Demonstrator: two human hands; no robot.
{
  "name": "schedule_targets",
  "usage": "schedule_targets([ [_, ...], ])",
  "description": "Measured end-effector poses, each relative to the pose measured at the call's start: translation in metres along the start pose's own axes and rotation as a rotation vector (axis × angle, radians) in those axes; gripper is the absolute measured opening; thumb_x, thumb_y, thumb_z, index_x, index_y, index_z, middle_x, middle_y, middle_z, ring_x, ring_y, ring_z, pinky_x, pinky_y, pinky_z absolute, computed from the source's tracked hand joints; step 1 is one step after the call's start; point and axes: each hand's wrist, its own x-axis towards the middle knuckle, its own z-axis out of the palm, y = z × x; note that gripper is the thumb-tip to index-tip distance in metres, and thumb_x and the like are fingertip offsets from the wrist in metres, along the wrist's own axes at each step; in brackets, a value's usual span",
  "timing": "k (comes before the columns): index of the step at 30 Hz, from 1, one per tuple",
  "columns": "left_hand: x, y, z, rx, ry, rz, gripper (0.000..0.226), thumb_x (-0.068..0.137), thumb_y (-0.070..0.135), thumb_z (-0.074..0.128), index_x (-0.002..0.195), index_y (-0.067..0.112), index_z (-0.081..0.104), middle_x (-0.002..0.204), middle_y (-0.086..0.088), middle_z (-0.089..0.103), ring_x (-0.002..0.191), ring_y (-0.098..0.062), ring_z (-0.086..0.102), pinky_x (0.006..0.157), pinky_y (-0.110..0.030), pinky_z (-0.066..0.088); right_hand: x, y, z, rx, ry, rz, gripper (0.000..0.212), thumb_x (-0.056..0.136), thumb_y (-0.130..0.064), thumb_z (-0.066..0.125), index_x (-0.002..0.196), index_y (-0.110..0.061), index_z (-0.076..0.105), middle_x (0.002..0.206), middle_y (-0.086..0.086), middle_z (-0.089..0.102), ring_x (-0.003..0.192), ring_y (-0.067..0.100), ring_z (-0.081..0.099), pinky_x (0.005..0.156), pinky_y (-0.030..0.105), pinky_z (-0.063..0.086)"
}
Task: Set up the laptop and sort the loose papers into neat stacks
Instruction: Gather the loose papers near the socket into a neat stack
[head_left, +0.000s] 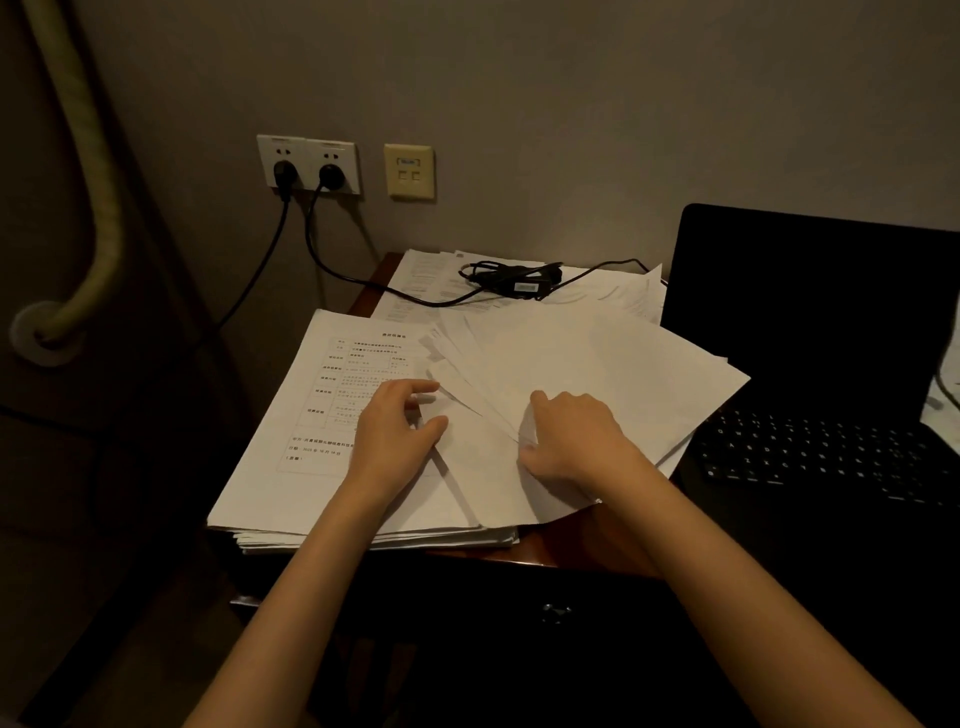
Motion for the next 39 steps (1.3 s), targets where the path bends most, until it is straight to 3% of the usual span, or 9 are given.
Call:
schedule_targets([
  [3, 0.001, 0.0, 0.0, -0.003, 0.005, 0.003, 0.033, 0.084, 0.014, 0.069, 0.113, 0.026, 0.059, 0.111, 0.012, 0.052, 0.085, 0.002, 0.051, 0.069, -0.007, 0.037, 0.0, 0.003, -0.004, 0.021, -0.007, 0.009, 0.035, 0.086, -0.037, 0.053, 0.109, -0.011, 0.046, 0.093, 0.006, 0.05, 0.085, 0.024, 0.05, 0.067, 0.03, 0.035],
  [9, 0.0, 0.0, 0.0, -0.016, 0.008, -0.001, 0.035, 0.084, 0.014, 0.069, 0.116, 0.024, 0.059, 0.112, 0.011, 0.053, 0.086, 0.0, 0.052, 0.07, -0.006, 0.037, 0.012, 0.0, 0.005, -0.092, -0.036, 0.049, 0.031, 0.086, -0.008, 0.056, 0.115, -0.009, 0.047, 0.109, 0.007, 0.058, 0.1, 0.025, 0.058, 0.063, 0.027, 0.036],
  [13, 0.001, -0.001, 0.0, -0.022, 0.011, -0.005, 0.035, 0.084, 0.013, 0.07, 0.115, 0.024, 0.058, 0.113, 0.009, 0.054, 0.084, 0.004, 0.051, 0.07, -0.006, 0.037, 0.018, 0.003, 0.012, -0.095, 0.043, 0.135, 0.02, 0.088, 0.001, 0.051, 0.099, -0.015, 0.046, 0.079, 0.001, 0.053, 0.068, 0.016, 0.051, 0.045, 0.024, 0.02],
  [17, 0.002, 0.001, 0.0, -0.077, 0.032, -0.039, 0.045, 0.082, 0.013, 0.072, 0.12, 0.027, 0.054, 0.117, 0.009, 0.05, 0.097, -0.005, 0.052, 0.07, -0.009, 0.038, 0.012, 0.015, 0.009, -0.104, 0.179, 0.155, 0.021, 0.089, 0.002, 0.046, 0.102, -0.012, 0.055, 0.098, 0.006, 0.063, 0.083, 0.024, 0.058, 0.06, 0.027, 0.032],
  [23, 0.008, 0.025, -0.012, -0.235, 0.079, -0.105, 0.081, 0.077, 0.028, 0.077, 0.144, 0.029, 0.031, 0.145, 0.007, 0.031, 0.13, -0.015, 0.036, 0.091, -0.025, 0.048, 0.0, 0.034, -0.022, 0.622, 0.695, 0.171, 0.019, 0.093, -0.016, 0.059, 0.106, -0.007, 0.07, 0.09, 0.007, 0.071, 0.078, 0.022, 0.063, 0.062, 0.025, 0.042],
  [27, 0.041, 0.059, -0.038, -0.419, -0.03, -0.138, 0.109, 0.062, 0.055, 0.07, 0.151, 0.022, 0.016, 0.155, -0.004, 0.025, 0.14, -0.021, 0.028, 0.107, -0.036, 0.029, -0.008, 0.04, -0.052, 1.263, 0.765, 0.017, 0.009, 0.086, -0.008, 0.065, 0.093, -0.006, 0.071, 0.088, 0.004, 0.069, 0.075, 0.004, 0.063, 0.065, 0.012, 0.049],
  [30, 0.063, 0.083, -0.062, -0.498, -0.082, -0.059, 0.107, 0.057, 0.064, 0.078, 0.142, 0.019, 0.032, 0.144, -0.012, 0.042, 0.131, -0.027, 0.043, 0.109, -0.04, 0.035, -0.005, 0.044, -0.061, 1.499, 0.822, 0.058, 0.011, 0.085, -0.001, 0.065, 0.086, -0.012, 0.067, 0.081, -0.005, 0.067, 0.069, 0.0, 0.065, 0.064, 0.018, 0.052],
  [35, 0.07, 0.105, -0.081, -0.594, 0.0, 0.132, 0.088, 0.036, 0.053, 0.089, 0.114, 0.03, 0.054, 0.102, 0.01, 0.066, 0.092, -0.004, 0.066, 0.073, -0.025, 0.058, -0.002, 0.047, -0.056, 1.626, 0.758, 0.1, 0.014, 0.086, -0.01, 0.065, 0.1, -0.012, 0.066, 0.093, 0.002, 0.071, 0.086, 0.017, 0.069, 0.076, 0.028, 0.058],
  [39, 0.066, 0.119, -0.077, -0.684, 0.144, 0.142, 0.045, 0.062, 0.02, 0.084, 0.098, 0.024, 0.058, 0.094, 0.005, 0.066, 0.09, -0.012, 0.065, 0.071, -0.03, 0.058, -0.001, 0.043, -0.061, 1.662, 0.782, 0.065, 0.016, 0.087, -0.011, 0.064, 0.103, -0.012, 0.066, 0.097, 0.001, 0.071, 0.088, 0.014, 0.069, 0.075, 0.022, 0.056],
])
